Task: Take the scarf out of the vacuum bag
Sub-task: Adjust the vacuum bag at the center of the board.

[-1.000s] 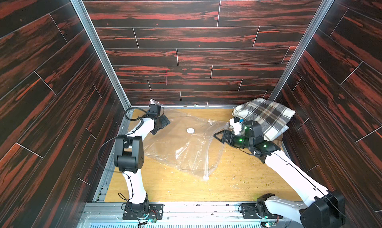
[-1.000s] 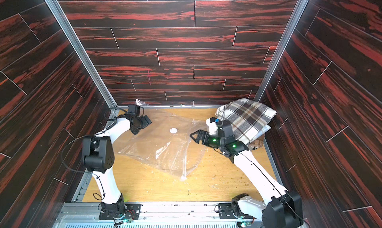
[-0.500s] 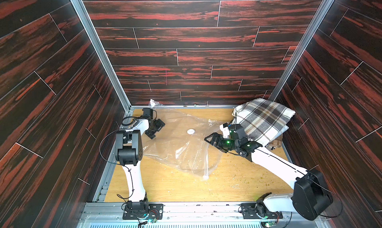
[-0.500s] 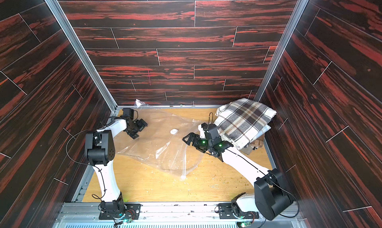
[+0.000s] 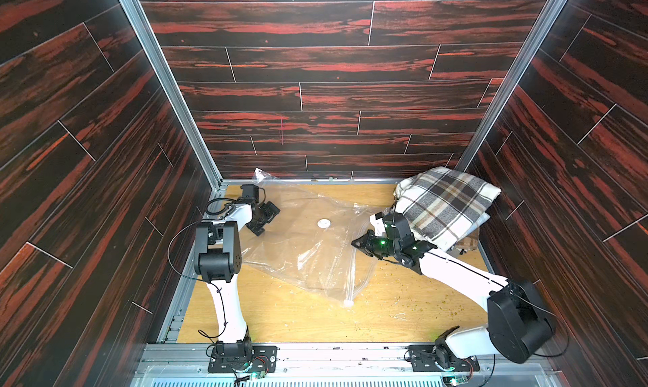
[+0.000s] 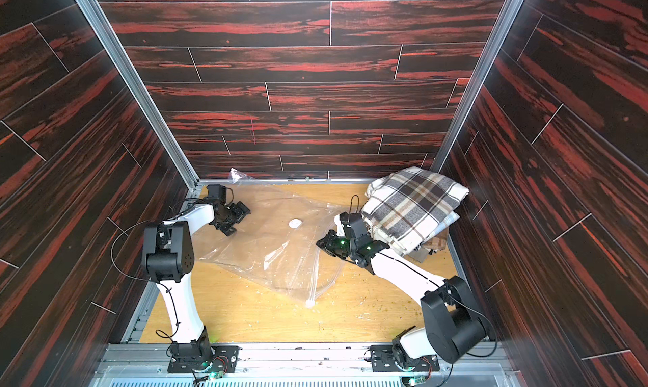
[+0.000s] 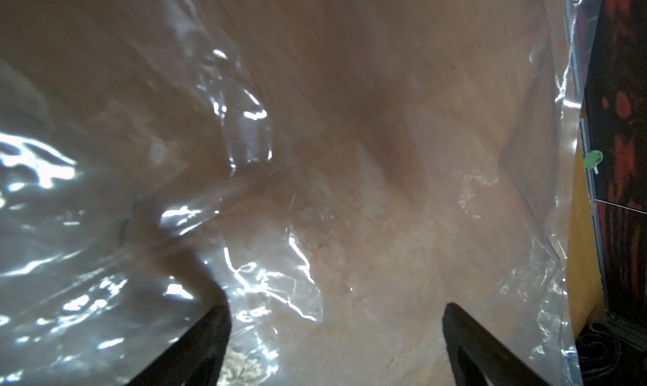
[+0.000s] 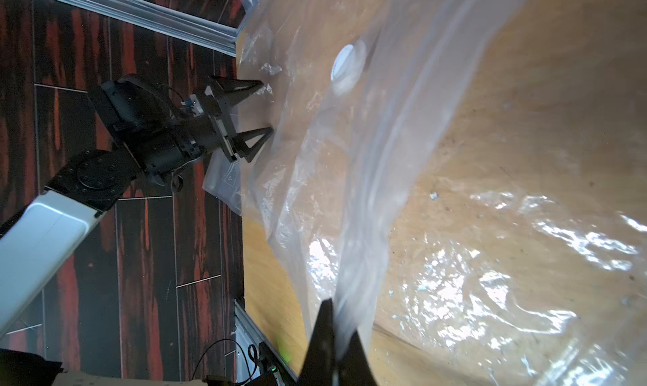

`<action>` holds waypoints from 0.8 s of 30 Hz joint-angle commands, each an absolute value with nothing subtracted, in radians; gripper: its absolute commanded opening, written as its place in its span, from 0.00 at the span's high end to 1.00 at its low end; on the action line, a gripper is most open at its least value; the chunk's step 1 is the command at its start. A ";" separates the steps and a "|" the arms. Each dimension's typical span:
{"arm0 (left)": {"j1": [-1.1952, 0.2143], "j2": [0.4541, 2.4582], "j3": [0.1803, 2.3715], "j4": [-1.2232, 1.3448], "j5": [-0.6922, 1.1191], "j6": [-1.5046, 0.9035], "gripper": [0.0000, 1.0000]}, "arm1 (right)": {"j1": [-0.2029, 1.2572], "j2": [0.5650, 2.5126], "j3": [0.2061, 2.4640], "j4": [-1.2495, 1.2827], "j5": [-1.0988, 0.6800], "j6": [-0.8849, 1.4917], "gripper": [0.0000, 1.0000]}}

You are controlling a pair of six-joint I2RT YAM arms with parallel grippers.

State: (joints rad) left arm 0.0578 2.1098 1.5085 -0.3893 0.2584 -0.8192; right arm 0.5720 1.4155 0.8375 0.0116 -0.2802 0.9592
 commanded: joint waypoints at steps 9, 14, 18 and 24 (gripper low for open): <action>0.084 2.127 1.454 -0.435 0.262 -0.807 0.03 | 0.580 1.314 0.546 0.095 -0.264 0.991 1.00; 0.086 2.124 1.456 -0.432 0.268 -0.806 0.03 | 0.583 1.396 0.472 0.177 -0.215 0.949 1.00; 0.085 2.113 1.459 -0.434 0.272 -0.803 0.03 | 0.584 1.476 0.466 0.218 -0.191 0.924 1.00; 0.086 2.087 1.459 -0.416 0.304 -0.788 0.03 | 0.584 1.521 0.489 0.238 -0.218 0.899 0.92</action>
